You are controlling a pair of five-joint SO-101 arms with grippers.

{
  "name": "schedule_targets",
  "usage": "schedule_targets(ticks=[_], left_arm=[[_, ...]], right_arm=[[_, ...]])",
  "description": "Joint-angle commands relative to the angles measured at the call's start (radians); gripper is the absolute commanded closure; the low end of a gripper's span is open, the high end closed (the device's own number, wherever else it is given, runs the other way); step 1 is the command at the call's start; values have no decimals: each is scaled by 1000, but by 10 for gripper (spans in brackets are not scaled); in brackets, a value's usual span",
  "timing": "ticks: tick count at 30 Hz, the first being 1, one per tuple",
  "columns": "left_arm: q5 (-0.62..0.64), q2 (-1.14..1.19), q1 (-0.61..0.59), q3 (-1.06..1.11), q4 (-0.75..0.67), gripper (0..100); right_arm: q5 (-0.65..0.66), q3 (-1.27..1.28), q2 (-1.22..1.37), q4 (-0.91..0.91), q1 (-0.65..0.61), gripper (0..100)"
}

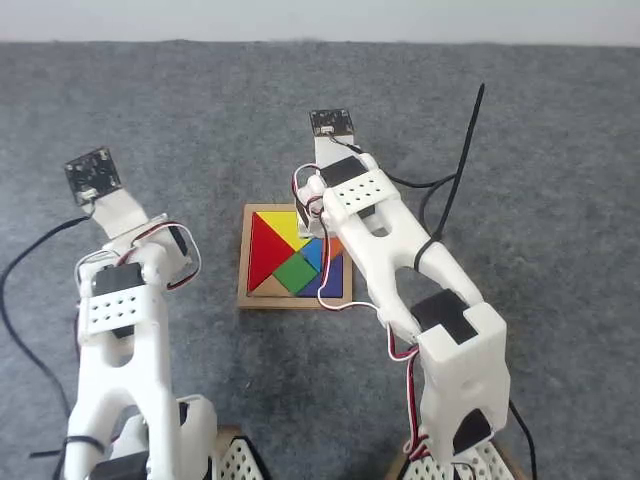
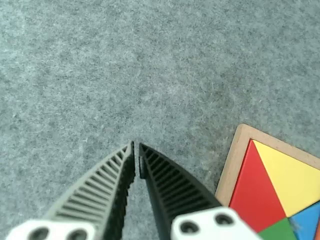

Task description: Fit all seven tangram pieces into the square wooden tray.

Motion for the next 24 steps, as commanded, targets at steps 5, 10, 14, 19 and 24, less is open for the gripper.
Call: schedule_targets(ticks=[5,10,14,19,24], left_arm=[[3,-34,11,-7,-15,985],[3,-40,17,-7,-15,985],[-40,-43,133,5,3,987],[-63,-35,365,27,-54,987],[-147,-32,657,53,-157,987]], right_arm=[[60,-78,-30,48,-7,772],[186,-157,-124,285,71,821],[238,-144,-189,372,246,994],[259,127,-205,174,443,990],[259,465,-286,-179,547,991]])
